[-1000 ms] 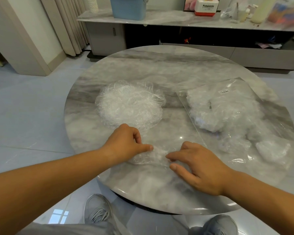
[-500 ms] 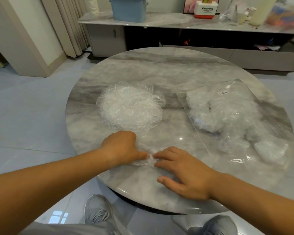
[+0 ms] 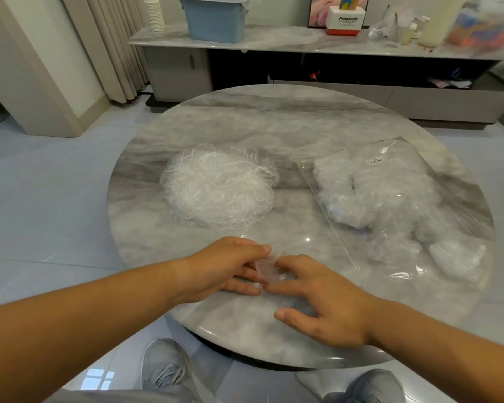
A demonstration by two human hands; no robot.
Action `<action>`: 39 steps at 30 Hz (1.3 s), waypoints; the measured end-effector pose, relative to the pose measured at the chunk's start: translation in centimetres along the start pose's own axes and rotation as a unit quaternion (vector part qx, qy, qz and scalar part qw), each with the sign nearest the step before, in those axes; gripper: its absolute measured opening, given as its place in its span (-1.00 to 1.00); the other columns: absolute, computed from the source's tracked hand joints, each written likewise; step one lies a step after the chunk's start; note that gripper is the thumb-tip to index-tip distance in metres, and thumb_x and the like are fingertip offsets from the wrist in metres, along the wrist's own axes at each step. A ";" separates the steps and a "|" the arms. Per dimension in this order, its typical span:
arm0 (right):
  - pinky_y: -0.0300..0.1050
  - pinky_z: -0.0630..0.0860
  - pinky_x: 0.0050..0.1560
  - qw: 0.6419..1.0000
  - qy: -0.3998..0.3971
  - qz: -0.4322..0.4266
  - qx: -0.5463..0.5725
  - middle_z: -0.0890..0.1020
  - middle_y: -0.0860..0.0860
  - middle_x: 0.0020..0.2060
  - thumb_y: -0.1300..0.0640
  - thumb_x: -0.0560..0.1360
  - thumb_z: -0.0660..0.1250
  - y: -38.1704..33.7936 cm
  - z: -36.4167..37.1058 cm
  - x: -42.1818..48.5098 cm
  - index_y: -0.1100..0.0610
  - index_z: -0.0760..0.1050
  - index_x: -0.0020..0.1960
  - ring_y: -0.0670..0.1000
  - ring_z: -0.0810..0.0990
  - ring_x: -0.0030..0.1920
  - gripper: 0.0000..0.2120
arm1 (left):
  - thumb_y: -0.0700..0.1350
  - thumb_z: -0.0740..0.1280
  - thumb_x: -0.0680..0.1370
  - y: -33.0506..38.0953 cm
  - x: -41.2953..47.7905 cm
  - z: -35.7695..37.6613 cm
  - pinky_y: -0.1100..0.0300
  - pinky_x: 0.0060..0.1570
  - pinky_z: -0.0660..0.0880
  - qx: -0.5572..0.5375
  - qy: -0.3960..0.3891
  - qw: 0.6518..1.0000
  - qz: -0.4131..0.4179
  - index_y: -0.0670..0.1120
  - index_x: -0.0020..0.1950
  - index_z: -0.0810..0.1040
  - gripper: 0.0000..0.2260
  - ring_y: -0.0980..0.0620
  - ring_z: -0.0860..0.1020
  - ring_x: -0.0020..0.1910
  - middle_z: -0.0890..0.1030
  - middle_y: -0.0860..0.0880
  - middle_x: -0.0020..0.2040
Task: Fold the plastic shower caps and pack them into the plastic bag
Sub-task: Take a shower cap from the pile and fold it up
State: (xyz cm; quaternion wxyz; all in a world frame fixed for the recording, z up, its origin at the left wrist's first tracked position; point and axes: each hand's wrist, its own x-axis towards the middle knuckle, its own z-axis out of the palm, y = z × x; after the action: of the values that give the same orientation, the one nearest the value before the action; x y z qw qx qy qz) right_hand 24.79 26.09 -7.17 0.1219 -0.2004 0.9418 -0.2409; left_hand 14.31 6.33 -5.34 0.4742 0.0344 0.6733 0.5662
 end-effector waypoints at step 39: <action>-0.18 0.41 0.29 0.987 0.045 0.051 0.148 0.63 -0.17 0.19 -0.28 0.59 0.04 -0.5 -1.0 0.1 -0.07 0.56 0.30 -0.17 0.52 0.24 -0.49 | -0.31 0.24 0.55 1.7 -0.4 -0.2 -0.15 0.11 0.62 -0.010 -0.016 0.998 -0.054 -0.19 0.28 0.41 -0.71 -0.24 0.69 0.05 0.61 -0.38 0.15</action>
State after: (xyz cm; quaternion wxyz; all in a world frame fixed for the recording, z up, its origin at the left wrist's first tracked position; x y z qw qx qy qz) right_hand 24.54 26.06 -6.12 0.1196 -0.1209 0.9091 -0.3803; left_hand 13.58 6.54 -3.81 0.5148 0.0022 0.6611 0.5458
